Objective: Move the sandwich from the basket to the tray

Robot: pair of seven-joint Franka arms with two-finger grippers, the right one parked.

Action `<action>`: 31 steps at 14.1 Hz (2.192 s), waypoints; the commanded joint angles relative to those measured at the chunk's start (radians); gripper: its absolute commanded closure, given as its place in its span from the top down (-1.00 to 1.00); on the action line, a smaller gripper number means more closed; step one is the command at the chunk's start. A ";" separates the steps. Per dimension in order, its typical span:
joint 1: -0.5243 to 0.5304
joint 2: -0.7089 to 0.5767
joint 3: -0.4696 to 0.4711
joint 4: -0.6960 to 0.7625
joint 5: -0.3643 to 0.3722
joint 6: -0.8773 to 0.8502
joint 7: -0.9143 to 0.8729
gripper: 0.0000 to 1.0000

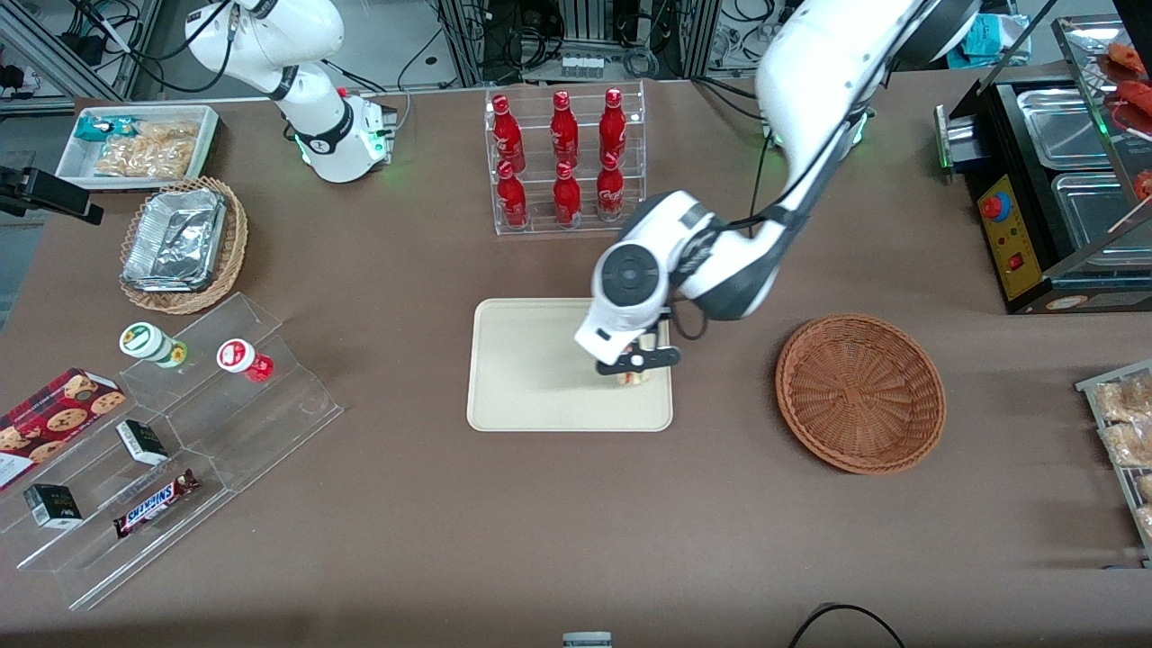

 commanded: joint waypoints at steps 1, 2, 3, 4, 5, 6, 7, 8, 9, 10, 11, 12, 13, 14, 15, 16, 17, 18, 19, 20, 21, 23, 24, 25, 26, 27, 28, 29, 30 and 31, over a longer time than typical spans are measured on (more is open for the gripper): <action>-0.054 0.094 0.012 0.131 0.021 -0.020 -0.043 -0.64; -0.069 0.111 0.012 0.151 0.019 -0.017 -0.046 -0.63; -0.077 0.140 0.012 0.194 0.019 -0.019 -0.063 -0.63; -0.098 0.165 0.012 0.228 0.021 -0.019 -0.078 -0.63; -0.117 0.192 0.015 0.258 0.022 -0.019 -0.108 -0.63; -0.121 0.206 0.017 0.271 0.025 -0.017 -0.117 -0.63; -0.123 0.209 0.015 0.271 0.039 -0.016 -0.119 -0.60; -0.127 0.212 0.015 0.271 0.043 -0.008 -0.119 -0.23; -0.127 0.214 0.015 0.271 0.044 -0.002 -0.119 0.16; -0.126 0.216 0.015 0.271 0.047 0.006 -0.117 0.88; -0.127 0.214 0.015 0.271 0.056 0.014 -0.115 1.00; -0.124 0.209 0.015 0.271 0.060 0.018 -0.114 1.00; -0.121 0.202 0.017 0.274 0.060 0.020 -0.114 1.00; -0.115 0.184 0.020 0.277 0.060 0.015 -0.118 1.00; -0.102 0.156 0.023 0.277 0.059 0.009 -0.117 1.00; -0.080 0.128 0.026 0.277 0.062 0.003 -0.117 1.00; -0.063 0.084 0.027 0.275 0.063 -0.012 -0.114 1.00; -0.031 0.035 0.028 0.271 0.065 -0.040 -0.112 1.00; 0.009 -0.017 0.028 0.268 0.063 -0.087 -0.108 1.00; 0.058 -0.072 0.028 0.262 0.063 -0.151 -0.090 1.00; 0.102 -0.118 0.026 0.251 0.060 -0.208 -0.035 1.00; 0.193 -0.203 0.026 0.211 0.053 -0.299 0.122 1.00; 0.258 -0.253 0.026 0.178 0.054 -0.336 0.198 1.00; 0.311 -0.295 0.026 0.148 0.053 -0.359 0.278 1.00; 0.367 -0.333 0.026 0.131 0.051 -0.394 0.374 1.00; 0.430 -0.361 0.026 0.133 0.051 -0.458 0.488 1.00; 0.478 -0.392 0.026 0.136 0.050 -0.520 0.565 1.00; 0.522 -0.421 0.026 0.136 0.050 -0.564 0.614 1.00; 0.556 -0.447 0.026 0.134 0.050 -0.610 0.625 1.00; 0.572 -0.474 0.027 0.133 0.050 -0.659 0.627 1.00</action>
